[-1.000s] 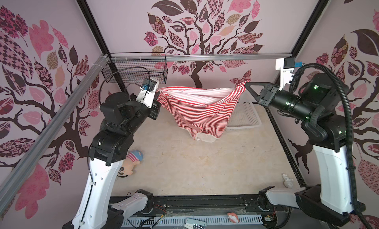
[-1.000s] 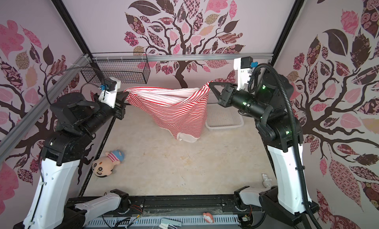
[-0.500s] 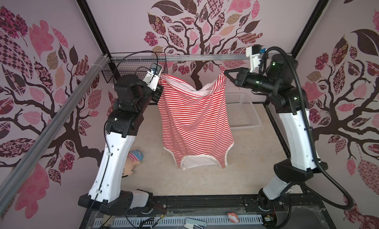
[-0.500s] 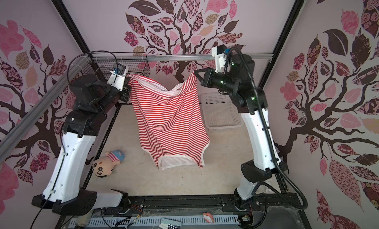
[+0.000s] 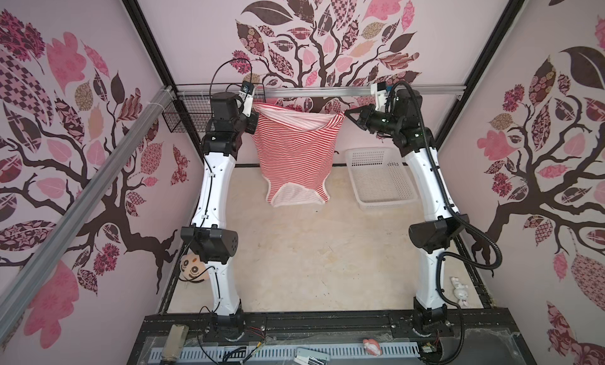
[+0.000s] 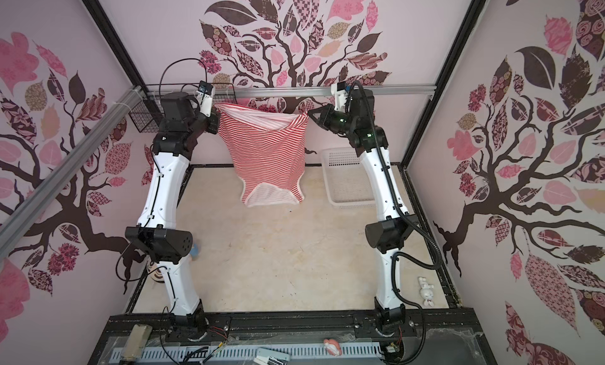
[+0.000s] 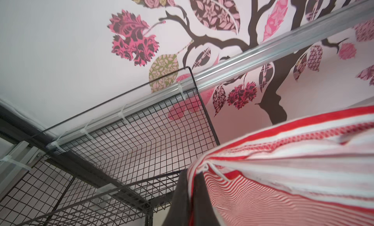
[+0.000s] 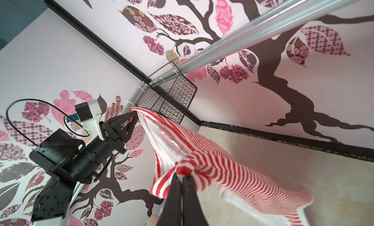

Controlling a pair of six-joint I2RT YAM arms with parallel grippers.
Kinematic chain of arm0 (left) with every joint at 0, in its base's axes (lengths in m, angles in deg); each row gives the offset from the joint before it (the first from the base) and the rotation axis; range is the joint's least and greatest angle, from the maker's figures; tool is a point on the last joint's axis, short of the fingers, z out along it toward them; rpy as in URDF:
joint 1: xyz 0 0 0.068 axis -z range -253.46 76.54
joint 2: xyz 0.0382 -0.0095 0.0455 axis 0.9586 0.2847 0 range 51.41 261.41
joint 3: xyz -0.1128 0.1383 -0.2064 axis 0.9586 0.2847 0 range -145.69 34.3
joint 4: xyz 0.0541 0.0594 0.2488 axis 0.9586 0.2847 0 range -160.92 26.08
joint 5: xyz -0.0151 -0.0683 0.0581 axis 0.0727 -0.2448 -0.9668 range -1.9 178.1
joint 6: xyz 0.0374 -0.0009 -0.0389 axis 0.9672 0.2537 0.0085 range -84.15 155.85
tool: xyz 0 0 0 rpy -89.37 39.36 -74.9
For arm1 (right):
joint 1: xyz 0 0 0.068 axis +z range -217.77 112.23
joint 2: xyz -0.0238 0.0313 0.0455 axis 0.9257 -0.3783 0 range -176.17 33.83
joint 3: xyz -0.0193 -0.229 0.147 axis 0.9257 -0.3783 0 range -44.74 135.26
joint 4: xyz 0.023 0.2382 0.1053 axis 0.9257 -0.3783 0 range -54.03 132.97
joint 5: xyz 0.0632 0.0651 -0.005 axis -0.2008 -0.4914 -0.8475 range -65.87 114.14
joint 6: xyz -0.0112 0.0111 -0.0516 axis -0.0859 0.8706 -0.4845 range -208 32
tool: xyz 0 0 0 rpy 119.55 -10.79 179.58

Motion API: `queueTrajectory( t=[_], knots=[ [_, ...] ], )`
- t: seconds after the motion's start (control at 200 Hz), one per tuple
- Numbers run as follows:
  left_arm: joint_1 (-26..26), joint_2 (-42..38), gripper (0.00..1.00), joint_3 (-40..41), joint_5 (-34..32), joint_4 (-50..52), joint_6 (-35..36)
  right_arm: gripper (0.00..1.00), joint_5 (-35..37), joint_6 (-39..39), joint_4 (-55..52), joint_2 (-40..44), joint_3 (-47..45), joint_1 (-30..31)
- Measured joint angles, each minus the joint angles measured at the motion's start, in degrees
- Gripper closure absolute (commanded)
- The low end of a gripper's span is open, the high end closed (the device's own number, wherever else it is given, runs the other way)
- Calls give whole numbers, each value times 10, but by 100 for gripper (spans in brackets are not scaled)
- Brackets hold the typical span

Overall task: Fold and stack tank tops
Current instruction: Smooth out the tank top at the center of the table.

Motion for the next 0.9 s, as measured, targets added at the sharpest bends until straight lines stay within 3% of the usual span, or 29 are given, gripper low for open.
queueTrajectory(
  t=[0.325,0.43,0.585,0.716,0.901],
  knots=[
    [-12,-360,100,483,58,-176,-18,100,-37,11,186,336,-530,11],
    [-11,-409,100,641,82,-209,-14,100,-42,16,226,362,-656,14],
    [-11,-409,100,852,102,-203,24,100,-35,12,218,354,-820,26],
    [-11,-425,100,947,117,-157,82,100,-29,-1,205,355,-927,39],
    [-11,-522,100,996,173,-76,165,100,-20,-17,182,369,-1027,42]
  ],
)
